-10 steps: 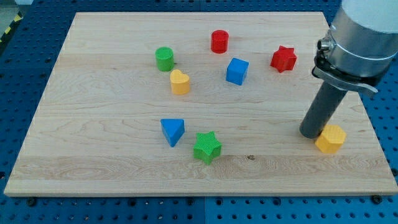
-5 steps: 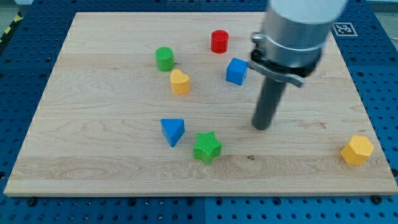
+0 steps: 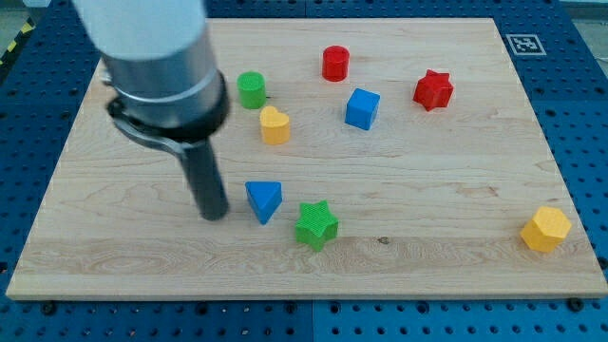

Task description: Slide the green star to the left side of the yellow hexagon

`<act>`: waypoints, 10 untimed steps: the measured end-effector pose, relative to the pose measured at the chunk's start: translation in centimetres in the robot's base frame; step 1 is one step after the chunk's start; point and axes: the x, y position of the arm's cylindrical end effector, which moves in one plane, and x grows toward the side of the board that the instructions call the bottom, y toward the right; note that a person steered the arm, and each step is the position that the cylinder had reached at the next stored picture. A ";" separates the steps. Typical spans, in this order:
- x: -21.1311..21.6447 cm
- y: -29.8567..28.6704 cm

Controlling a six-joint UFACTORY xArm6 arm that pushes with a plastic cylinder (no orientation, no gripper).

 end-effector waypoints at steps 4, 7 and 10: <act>2.6 13.5; 4.2 17.5; 4.2 23.7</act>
